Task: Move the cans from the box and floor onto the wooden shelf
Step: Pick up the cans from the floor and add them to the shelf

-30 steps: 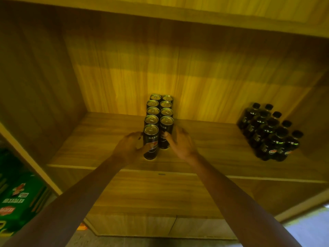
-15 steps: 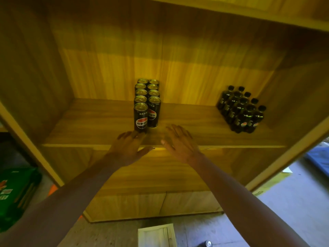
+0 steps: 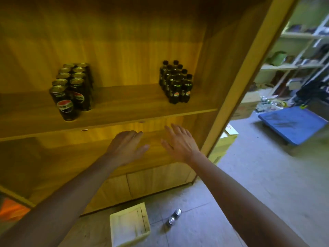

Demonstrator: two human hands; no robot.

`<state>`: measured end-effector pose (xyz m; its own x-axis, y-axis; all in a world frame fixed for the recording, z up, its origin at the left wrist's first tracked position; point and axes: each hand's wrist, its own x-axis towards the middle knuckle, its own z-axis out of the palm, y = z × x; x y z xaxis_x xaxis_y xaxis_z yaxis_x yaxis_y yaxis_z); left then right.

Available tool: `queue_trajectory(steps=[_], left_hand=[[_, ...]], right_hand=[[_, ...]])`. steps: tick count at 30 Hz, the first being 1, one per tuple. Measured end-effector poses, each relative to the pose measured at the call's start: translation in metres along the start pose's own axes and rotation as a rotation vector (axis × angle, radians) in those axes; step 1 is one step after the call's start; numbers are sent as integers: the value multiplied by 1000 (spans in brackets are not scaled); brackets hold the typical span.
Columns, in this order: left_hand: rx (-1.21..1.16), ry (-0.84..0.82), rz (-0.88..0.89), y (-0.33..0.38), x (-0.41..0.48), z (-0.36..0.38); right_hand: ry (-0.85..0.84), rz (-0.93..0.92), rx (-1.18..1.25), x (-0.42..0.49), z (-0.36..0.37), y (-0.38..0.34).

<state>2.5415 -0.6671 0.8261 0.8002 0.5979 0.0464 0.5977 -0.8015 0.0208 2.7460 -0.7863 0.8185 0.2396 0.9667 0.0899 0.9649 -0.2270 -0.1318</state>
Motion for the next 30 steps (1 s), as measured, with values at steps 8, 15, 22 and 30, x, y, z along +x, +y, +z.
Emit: queue_trajectory(steps=[8, 15, 22, 30], left_hand=[[-101, -50, 13, 160, 10, 46], [-81, -96, 1, 182, 6, 66], [-98, -187, -35, 194, -12, 141], [-113, -359, -172, 209, -43, 315]], right_hand=[[-82, 63, -33, -101, 11, 121], [-88, 40, -3, -120, 31, 133], [-153, 59, 52, -139, 110, 150], [-289, 3, 108, -163, 287, 194]])
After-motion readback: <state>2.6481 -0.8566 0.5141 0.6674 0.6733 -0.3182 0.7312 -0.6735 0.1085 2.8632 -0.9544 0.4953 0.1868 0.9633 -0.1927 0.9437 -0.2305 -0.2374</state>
